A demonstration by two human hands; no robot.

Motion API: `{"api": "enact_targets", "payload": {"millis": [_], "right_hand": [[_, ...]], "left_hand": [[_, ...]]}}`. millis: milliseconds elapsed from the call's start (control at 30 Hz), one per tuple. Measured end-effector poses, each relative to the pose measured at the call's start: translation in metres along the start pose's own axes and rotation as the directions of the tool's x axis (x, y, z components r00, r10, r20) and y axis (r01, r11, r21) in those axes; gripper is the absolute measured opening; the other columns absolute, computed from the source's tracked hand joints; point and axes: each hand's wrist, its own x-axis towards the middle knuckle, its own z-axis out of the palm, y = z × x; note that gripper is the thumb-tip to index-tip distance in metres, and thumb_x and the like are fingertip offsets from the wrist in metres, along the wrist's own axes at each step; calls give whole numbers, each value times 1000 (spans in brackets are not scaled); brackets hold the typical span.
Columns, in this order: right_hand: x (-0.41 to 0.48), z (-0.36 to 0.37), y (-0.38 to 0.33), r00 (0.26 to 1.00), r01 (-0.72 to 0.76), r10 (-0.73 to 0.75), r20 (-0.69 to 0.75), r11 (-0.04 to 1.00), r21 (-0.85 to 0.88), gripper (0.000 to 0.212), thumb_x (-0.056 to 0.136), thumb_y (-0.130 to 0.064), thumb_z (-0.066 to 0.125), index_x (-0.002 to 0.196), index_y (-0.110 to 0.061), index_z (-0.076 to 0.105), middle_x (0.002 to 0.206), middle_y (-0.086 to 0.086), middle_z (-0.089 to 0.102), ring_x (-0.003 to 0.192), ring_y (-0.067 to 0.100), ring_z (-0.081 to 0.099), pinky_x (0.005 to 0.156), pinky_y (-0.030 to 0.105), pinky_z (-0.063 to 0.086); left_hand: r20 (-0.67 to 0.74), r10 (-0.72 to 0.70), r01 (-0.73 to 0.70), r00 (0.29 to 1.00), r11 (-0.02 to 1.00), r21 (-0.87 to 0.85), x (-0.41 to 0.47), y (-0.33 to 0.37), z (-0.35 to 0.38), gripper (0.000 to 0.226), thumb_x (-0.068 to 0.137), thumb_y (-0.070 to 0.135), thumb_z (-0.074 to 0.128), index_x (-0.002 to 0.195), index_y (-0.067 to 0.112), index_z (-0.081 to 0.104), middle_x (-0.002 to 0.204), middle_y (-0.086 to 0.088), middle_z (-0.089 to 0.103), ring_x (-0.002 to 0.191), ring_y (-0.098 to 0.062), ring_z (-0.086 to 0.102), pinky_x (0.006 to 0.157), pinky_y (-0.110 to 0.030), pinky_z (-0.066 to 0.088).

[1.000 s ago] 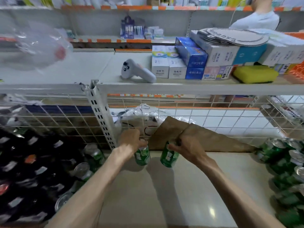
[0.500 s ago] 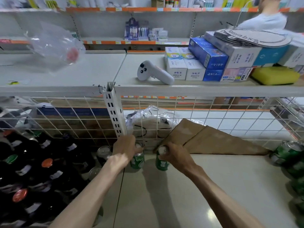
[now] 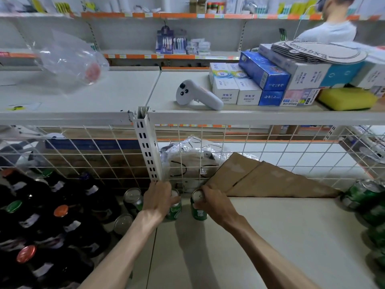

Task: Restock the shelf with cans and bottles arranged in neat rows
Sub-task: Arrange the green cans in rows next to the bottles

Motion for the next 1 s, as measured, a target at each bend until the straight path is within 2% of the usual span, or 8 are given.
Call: {"api": "enact_targets", "payload": {"millis": [300, 467, 633, 733, 800, 867, 933, 1000], "right_hand": [[7, 5, -1, 999, -39, 39, 2, 998, 39, 47, 83, -38, 72, 118, -10, 58, 120, 11, 57, 104, 34, 59, 85, 44, 51], [0, 4, 2, 999, -45, 44, 6, 994, 101, 52, 80, -44, 72, 118, -16, 50, 119, 8, 56, 104, 34, 59, 81, 43, 50], [-39, -19, 29, 995, -53, 67, -79, 985, 162, 51, 91, -57, 56, 122, -19, 41, 121, 5, 50, 112, 28, 53, 85, 42, 48], [-88, -46, 72, 976, -104, 134, -173, 980, 172, 58, 94, -57, 52, 137, -22, 36, 131, 0, 47, 122, 18, 50, 92, 35, 47], [-126, -68, 110, 938, -190, 235, -254, 963, 189, 58, 94, -50, 56, 142, -25, 35, 131, -8, 46, 122, 10, 50, 93, 30, 47], [-165, -92, 150, 864, -294, 356, -357, 931, 217, 56, 94, -43, 61, 141, -22, 40, 127, -7, 49, 117, 11, 54, 92, 29, 47], [-190, -110, 184, 794, -385, 441, -420, 898, 214, 51, 93, -34, 65, 137, -15, 47, 124, 2, 57, 112, 19, 58, 91, 33, 47], [-214, -128, 219, 743, -477, 493, -453, 865, 160, 44, 92, -28, 66, 130, -8, 53, 119, 9, 60, 109, 27, 59, 91, 38, 46]], "left_hand": [[-2, -38, 38, 999, 997, -73, -2, 1, 5, 35, 84, 41, 73, 74, 14, 53, 79, -6, 62, 83, -26, 59, 61, -34, 40], [-24, -41, 38, 999, 993, -109, -1, -2, 7, 39, 83, 41, 76, 69, 14, 52, 70, -3, 61, 74, -26, 61, 60, -39, 50], [-5, -18, 17, 1000, 995, -100, 1, -7, 9, 40, 82, 46, 75, 68, 19, 49, 70, 1, 56, 77, -25, 58, 60, -35, 42], [61, -31, 35, 998, 997, -72, 1, -11, 9, 49, 77, 67, 67, 79, 21, 51, 79, -1, 60, 81, -27, 61, 64, -38, 51], [62, -46, 47, 997, 999, -27, 2, 2, 2, 62, 75, 76, 59, 99, 19, 54, 100, -8, 63, 96, -30, 61, 75, -46, 57], [-5, 39, -39, 999, 999, 35, 2, 44, -15, 59, 85, 64, 60, 121, 18, 55, 121, -12, 61, 112, -32, 55, 88, -48, 53], [-65, 197, -197, 978, 980, 14, -2, 99, -30, 42, 92, 51, 61, 123, 22, 59, 121, -7, 62, 106, -29, 60, 88, -43, 50], [-30, 345, -346, 938, 937, -41, -7, 169, -23, 33, 95, 45, 59, 123, 27, 60, 123, -1, 59, 102, -24, 64, 87, -40, 50]]}}
